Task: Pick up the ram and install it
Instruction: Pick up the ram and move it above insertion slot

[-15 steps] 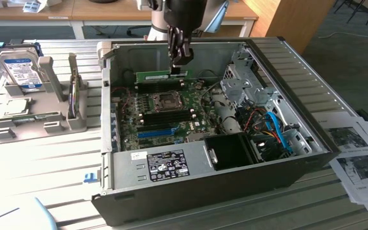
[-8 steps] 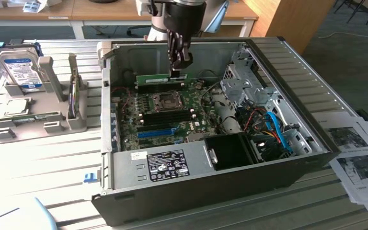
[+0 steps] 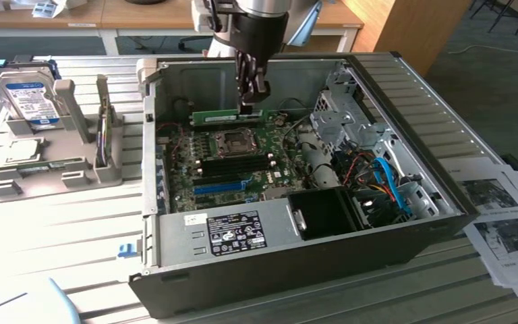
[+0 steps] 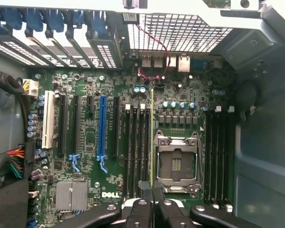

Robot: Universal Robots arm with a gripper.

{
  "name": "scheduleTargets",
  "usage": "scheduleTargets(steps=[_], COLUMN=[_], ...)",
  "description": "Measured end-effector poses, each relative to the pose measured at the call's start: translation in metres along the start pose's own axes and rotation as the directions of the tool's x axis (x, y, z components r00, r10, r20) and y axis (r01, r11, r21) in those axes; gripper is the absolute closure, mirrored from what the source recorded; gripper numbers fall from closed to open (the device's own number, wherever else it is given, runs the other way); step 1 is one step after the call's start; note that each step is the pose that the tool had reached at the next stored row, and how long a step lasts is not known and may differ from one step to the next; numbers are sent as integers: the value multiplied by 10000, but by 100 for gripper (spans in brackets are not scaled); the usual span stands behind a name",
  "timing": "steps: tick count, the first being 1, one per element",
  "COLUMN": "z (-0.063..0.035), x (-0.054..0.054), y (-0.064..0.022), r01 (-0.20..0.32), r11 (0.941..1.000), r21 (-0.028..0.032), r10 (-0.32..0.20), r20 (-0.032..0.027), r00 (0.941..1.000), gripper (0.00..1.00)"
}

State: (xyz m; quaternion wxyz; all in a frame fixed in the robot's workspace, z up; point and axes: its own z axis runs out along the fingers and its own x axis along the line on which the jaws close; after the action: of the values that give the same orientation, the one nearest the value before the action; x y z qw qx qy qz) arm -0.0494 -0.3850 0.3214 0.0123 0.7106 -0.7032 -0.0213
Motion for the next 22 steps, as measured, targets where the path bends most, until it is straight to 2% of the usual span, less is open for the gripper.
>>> scheduleTargets(steps=[22], z=[258], x=[3], y=[-12], r01=[-11], r11=[10000], r21=[1], r10=[11], r20=[1], r00=[10000], gripper=[89])
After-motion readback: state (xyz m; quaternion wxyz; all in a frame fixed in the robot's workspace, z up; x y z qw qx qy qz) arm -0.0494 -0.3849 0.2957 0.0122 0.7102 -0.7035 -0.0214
